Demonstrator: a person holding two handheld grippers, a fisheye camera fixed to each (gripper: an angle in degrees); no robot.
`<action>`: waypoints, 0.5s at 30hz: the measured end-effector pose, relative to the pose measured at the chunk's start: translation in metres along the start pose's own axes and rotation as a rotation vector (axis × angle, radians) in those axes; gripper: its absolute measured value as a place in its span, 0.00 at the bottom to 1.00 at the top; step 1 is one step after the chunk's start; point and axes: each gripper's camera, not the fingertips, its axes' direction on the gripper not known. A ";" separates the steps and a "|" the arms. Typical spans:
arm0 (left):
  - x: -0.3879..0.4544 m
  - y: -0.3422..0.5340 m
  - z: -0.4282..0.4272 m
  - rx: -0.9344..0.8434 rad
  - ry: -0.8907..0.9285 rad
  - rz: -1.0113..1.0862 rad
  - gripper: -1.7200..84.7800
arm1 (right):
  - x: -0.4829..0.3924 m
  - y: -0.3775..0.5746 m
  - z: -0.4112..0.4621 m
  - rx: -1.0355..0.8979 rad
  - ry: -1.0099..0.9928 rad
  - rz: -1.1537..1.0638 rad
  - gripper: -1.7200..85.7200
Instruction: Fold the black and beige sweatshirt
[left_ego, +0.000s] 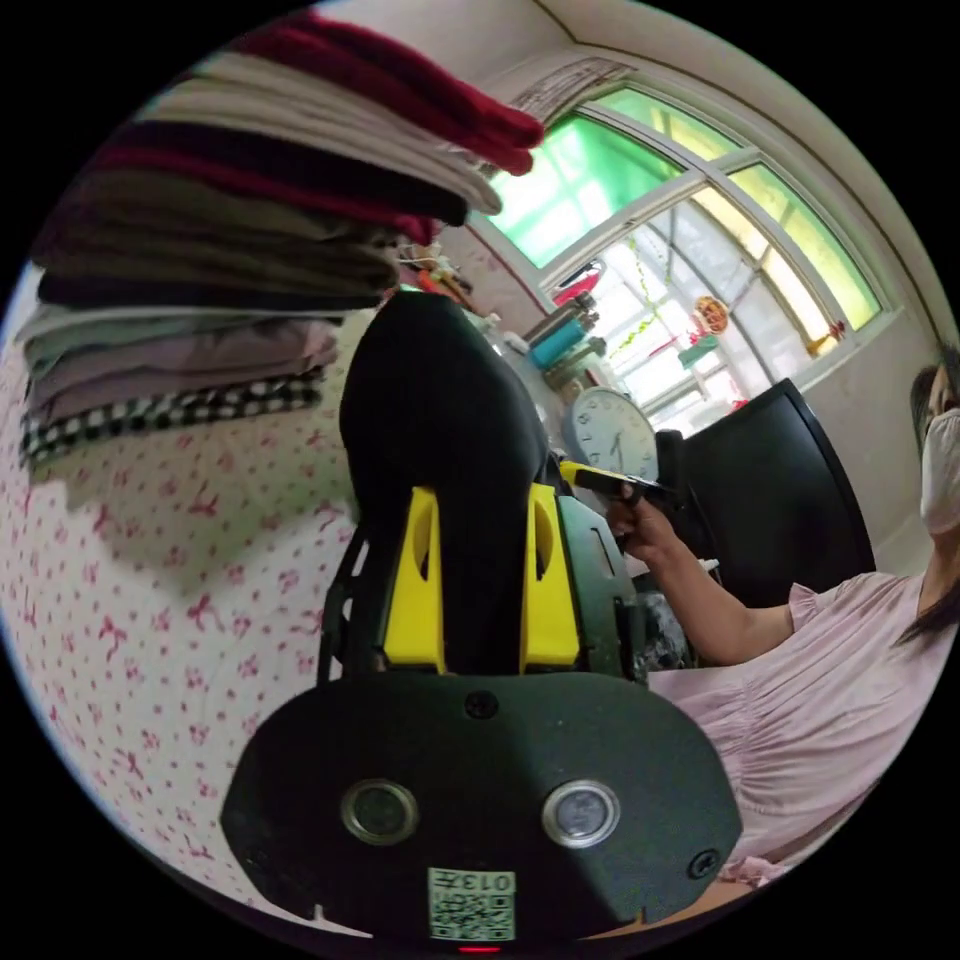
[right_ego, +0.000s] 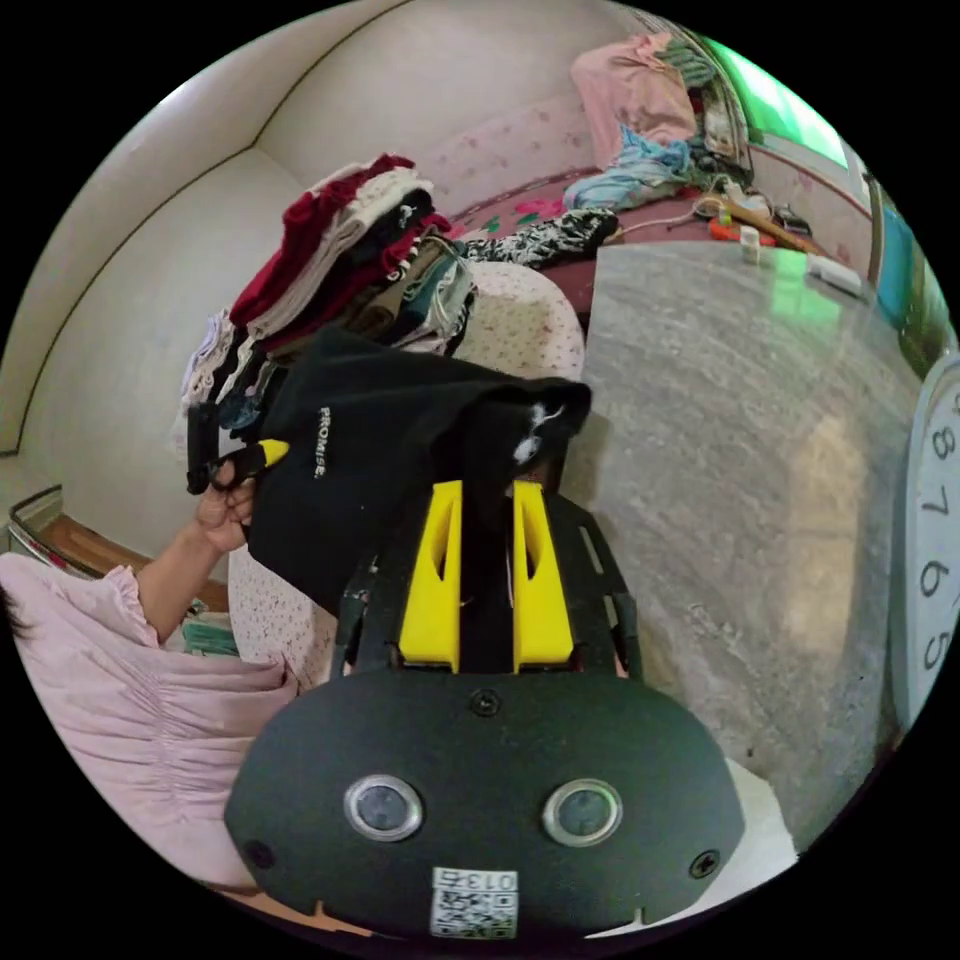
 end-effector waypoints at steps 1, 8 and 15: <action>-0.012 0.008 -0.003 -0.009 -0.029 -0.039 0.16 | 0.006 0.003 0.002 0.020 -0.018 0.032 0.14; -0.060 0.067 -0.036 0.044 -0.083 -0.249 0.16 | -0.005 0.003 0.019 -0.028 -0.129 -0.018 0.20; -0.085 0.090 -0.015 -0.033 -0.154 -0.308 0.17 | -0.031 -0.035 0.083 -0.164 -0.273 -0.058 0.26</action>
